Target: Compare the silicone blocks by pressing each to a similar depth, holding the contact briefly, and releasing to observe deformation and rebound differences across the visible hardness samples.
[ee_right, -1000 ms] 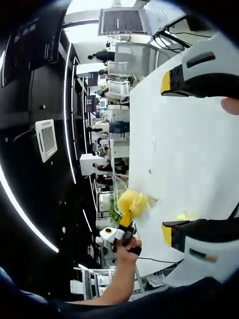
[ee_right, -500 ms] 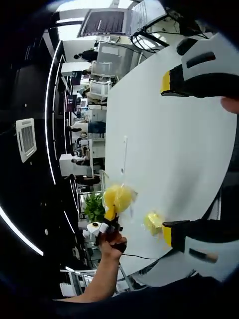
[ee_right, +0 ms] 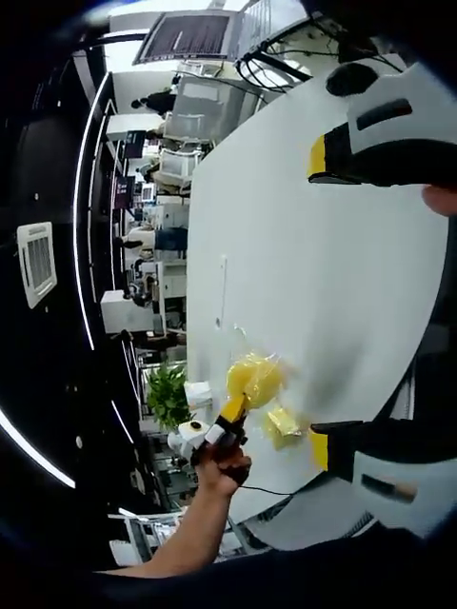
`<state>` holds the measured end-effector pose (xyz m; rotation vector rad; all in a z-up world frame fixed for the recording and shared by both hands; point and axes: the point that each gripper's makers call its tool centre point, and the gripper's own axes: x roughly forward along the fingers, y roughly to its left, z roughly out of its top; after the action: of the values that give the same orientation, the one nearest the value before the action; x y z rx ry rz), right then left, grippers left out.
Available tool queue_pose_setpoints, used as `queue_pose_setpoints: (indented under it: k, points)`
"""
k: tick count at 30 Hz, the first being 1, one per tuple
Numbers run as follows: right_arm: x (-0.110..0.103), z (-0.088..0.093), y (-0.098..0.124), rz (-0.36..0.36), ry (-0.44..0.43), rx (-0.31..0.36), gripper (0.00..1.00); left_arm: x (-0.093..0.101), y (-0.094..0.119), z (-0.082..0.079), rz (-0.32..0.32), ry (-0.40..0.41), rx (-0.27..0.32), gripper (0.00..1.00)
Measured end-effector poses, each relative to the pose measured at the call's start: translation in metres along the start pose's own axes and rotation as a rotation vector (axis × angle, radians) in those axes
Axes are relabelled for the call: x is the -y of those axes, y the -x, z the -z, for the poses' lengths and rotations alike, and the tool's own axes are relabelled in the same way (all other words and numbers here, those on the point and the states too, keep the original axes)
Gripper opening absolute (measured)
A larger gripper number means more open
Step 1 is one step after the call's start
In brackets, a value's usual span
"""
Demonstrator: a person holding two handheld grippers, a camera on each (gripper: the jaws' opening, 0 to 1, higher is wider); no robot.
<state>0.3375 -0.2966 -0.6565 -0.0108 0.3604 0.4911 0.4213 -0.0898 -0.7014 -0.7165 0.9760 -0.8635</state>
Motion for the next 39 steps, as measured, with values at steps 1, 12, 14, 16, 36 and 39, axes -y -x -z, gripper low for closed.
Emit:
queue_pose_setpoints:
  k: [1, 12, 14, 16, 36, 39]
  points:
    - [-0.001, 0.001, -0.001, -0.003, 0.000, -0.004, 0.97, -0.004, -0.001, 0.004, -0.008, 0.008, -0.010, 0.02]
    - [-0.017, 0.014, -0.010, -0.041, -0.013, -0.041, 0.97, -0.040, -0.014, 0.032, -0.086, 0.077, -0.080, 0.02]
    - [-0.020, 0.016, -0.011, -0.047, -0.016, -0.046, 0.97, -0.044, -0.016, 0.033, -0.099, 0.087, -0.085, 0.02]
    - [-0.022, 0.019, -0.011, -0.054, -0.010, -0.054, 0.97, -0.051, -0.018, 0.033, -0.113, 0.088, -0.095, 0.02]
    - [-0.024, 0.019, -0.013, -0.045, -0.010, -0.065, 0.97, -0.089, -0.019, 0.036, -0.309, -0.110, -0.199, 0.06]
    - [-0.024, 0.019, -0.013, -0.042, -0.012, -0.065, 0.97, -0.091, -0.018, 0.038, -0.317, -0.136, -0.197, 0.07]
